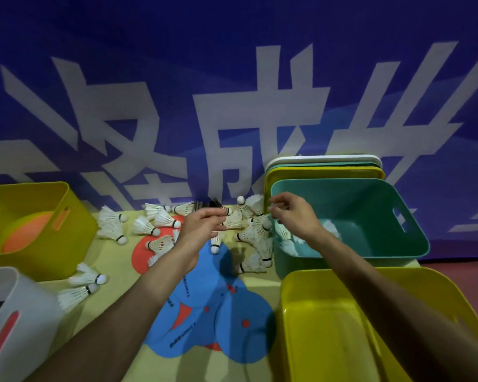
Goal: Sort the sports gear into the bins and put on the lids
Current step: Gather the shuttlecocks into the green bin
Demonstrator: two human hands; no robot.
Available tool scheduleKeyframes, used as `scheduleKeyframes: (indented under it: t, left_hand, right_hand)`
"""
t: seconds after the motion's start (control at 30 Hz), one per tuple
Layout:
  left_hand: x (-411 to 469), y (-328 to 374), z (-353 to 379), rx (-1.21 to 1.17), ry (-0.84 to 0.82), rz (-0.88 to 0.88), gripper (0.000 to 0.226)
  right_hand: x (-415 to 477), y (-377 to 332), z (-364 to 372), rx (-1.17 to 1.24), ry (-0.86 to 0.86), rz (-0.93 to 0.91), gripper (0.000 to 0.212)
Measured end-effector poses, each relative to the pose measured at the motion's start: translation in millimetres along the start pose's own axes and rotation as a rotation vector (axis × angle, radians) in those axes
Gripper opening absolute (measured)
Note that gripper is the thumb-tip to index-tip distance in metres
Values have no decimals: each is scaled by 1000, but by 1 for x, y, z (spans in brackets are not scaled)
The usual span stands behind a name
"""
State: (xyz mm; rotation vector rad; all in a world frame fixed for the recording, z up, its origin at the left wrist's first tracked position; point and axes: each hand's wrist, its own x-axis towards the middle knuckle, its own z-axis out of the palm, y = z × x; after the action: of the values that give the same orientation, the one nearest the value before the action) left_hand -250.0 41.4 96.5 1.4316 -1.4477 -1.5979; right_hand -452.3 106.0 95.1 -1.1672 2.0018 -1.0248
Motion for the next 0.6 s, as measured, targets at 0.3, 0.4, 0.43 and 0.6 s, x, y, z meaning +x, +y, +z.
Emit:
scheduleKeyframes:
  t: [0.3,0.4,0.43,0.6]
  left_hand:
    - [24,-37,-83,-7,140,-44,19]
    - [38,-62,-104,22,190,-54,22]
    - [42,-71,-110,30,206,-70,22]
    - [63,-114,-132,93,264,-200,30]
  right_hand:
    - [6,-25,85,-243,-244,-42,28]
    - [7,-16,112,-251,-270,0,29]
    - [7,-12,120,-271,-279,8,29]
    - [13,6,150,-345,-332,72,30]
